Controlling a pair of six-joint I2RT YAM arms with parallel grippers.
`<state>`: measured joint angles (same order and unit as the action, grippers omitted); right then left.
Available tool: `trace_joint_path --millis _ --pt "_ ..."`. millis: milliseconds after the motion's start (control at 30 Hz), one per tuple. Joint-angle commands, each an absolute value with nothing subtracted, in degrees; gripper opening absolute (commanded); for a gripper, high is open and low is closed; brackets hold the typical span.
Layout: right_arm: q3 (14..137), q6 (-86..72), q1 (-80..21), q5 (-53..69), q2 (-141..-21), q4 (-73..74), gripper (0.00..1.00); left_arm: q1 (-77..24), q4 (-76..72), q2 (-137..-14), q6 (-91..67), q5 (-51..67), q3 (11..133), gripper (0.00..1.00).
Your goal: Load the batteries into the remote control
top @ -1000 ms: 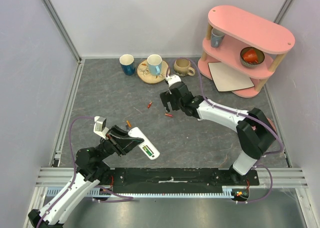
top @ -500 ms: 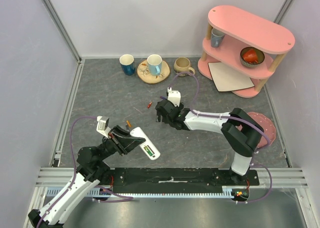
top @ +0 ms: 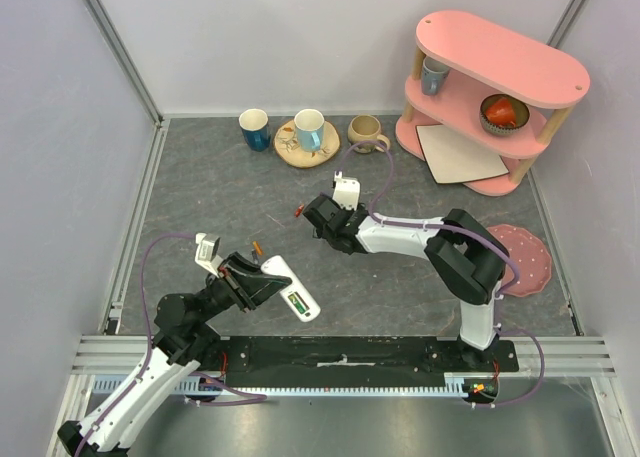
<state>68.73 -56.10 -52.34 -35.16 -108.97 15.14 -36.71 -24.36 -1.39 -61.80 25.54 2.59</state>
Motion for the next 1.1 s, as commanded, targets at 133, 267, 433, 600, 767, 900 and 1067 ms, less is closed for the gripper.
trace_joint_path --millis 133,267,433,600,767,900,1067 --pt "71.45 -59.15 -52.29 -38.41 -110.92 16.35 0.73 -36.56 -24.79 -0.53 -60.47 24.7 -1.67 0.02" --pt "71.89 -59.24 -51.94 -38.23 -111.79 16.43 0.71 -36.56 -24.26 -0.44 -60.38 24.61 -1.67 0.02" --pt "71.72 -59.15 -51.33 -37.36 -112.5 16.44 0.68 -36.56 -23.99 -0.44 -60.56 24.61 -1.84 0.02" --pt "71.02 -59.85 -50.98 -36.91 -113.11 16.52 0.66 -36.56 -24.0 1.23 -60.64 24.43 -2.02 0.02" --pt "70.93 -59.33 -50.71 -36.21 -113.64 16.52 0.65 -36.56 -23.99 1.41 -60.91 24.52 -2.2 0.02" --pt "70.75 -58.45 -50.54 -35.86 -113.82 16.61 0.62 -36.56 -23.99 1.67 -61.0 24.61 -2.29 0.02" --pt "70.4 -57.48 -50.54 -35.25 -114.34 16.61 0.54 -36.56 -24.08 1.58 -61.26 24.17 -2.64 0.02"
